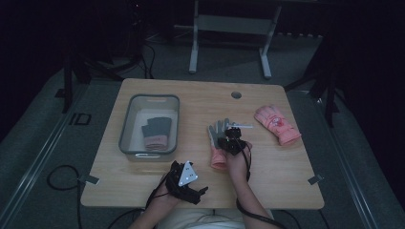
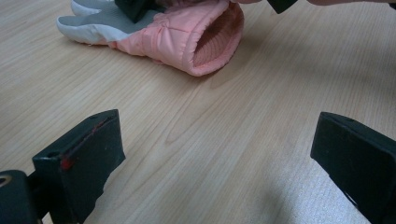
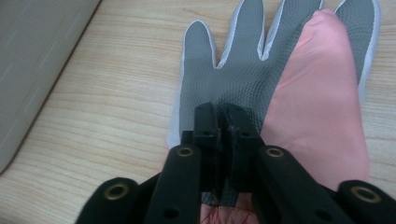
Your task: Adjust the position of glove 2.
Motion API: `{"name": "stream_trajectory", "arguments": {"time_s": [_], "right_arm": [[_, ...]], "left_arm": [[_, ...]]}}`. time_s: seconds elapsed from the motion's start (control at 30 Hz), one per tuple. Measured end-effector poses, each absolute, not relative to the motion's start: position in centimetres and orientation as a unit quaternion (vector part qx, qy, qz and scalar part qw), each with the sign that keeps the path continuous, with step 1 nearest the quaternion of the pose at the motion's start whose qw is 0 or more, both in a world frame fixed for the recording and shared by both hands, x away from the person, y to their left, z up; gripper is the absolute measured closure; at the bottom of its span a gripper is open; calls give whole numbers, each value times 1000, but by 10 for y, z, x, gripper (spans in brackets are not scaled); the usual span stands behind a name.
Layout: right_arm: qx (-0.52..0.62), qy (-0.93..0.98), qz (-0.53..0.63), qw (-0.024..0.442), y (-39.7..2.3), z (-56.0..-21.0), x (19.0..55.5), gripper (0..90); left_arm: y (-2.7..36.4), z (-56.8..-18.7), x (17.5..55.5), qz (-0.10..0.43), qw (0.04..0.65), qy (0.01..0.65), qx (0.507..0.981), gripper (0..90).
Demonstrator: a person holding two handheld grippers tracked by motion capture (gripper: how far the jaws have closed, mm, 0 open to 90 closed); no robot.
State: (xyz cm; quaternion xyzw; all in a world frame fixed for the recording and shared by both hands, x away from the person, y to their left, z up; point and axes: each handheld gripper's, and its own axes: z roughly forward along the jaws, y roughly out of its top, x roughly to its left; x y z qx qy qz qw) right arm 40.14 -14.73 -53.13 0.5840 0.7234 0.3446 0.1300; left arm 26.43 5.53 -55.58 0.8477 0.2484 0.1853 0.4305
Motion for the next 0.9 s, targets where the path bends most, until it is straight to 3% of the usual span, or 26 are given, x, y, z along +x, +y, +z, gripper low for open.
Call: {"name": "stream_trajectory", "arguments": {"time_s": [0.2,0.4,0.5,0.9], "right_arm": [[568,722,369,138,-147,-514,394,711],[529,729,408,147,-163,-489,389,678],[493,742,424,164,-186,-475,391,633],[439,768,384,265,-298,-462,413,662]], "left_arm": [[56,-556,265,182,433,248,847,19],[58,-557,265,179,436,246,847,19],[57,-557,266,179,435,245,848,19],[55,-558,265,178,433,246,849,19]]}}
